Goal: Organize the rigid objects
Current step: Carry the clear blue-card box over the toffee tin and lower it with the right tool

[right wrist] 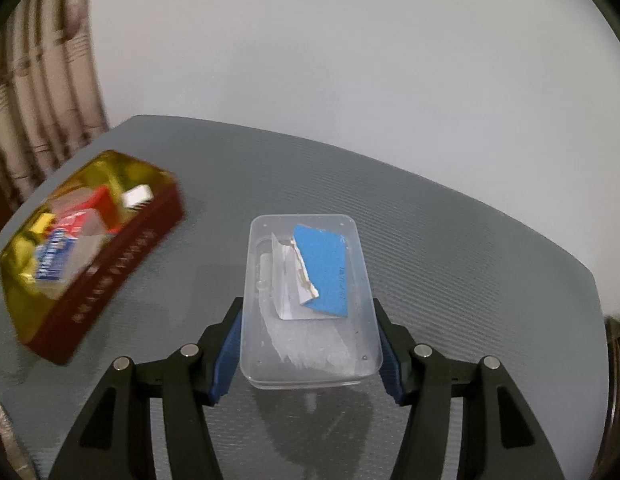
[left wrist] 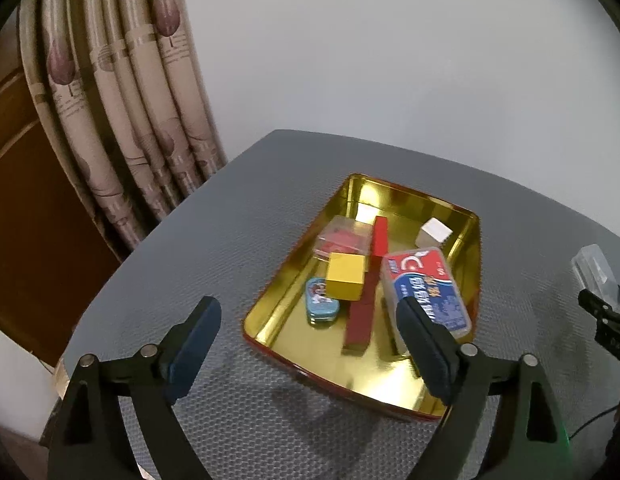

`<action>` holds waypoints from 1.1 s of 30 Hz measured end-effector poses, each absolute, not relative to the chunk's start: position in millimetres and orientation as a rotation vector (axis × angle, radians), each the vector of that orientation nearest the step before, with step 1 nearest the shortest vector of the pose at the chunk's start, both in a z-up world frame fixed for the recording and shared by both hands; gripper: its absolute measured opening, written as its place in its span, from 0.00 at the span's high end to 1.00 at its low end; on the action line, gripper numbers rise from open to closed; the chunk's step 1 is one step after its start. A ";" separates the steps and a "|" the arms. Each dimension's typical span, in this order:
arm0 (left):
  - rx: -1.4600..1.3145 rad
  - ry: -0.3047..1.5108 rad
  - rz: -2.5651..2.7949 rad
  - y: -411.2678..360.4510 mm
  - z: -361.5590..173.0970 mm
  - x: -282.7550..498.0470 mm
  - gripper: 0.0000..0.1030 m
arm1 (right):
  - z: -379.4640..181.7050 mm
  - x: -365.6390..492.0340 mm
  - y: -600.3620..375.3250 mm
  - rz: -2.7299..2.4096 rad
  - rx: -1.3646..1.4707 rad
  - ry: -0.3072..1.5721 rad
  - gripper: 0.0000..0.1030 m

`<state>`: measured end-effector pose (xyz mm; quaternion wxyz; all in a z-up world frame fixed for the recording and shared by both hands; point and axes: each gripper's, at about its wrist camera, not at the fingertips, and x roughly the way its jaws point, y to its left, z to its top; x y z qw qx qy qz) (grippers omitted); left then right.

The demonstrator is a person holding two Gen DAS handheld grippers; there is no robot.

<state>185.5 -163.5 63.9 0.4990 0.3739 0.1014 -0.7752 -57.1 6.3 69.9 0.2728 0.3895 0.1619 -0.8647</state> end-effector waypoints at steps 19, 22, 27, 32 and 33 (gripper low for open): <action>0.891 0.337 -1.784 -190.3 68.0 214.0 0.14 | 126.5 -6.8 -84.6 -2.103 0.942 0.484 0.42; 0.894 0.347 -1.783 -191.4 67.5 216.0 0.14 | 127.9 -4.8 -99.8 -2.083 0.926 0.502 0.42; 0.904 0.344 -1.782 -192.1 66.5 216.1 0.14 | 126.6 -13.6 -131.8 -2.045 0.945 0.501 0.42; 0.919 0.340 -1.779 -195.4 63.8 215.5 0.14 | 117.3 -21.9 -177.0 -2.043 0.931 0.537 0.42; 0.921 0.340 -1.778 -196.3 63.3 215.5 0.14 | 117.9 -24.3 -180.4 -2.042 0.933 0.536 0.42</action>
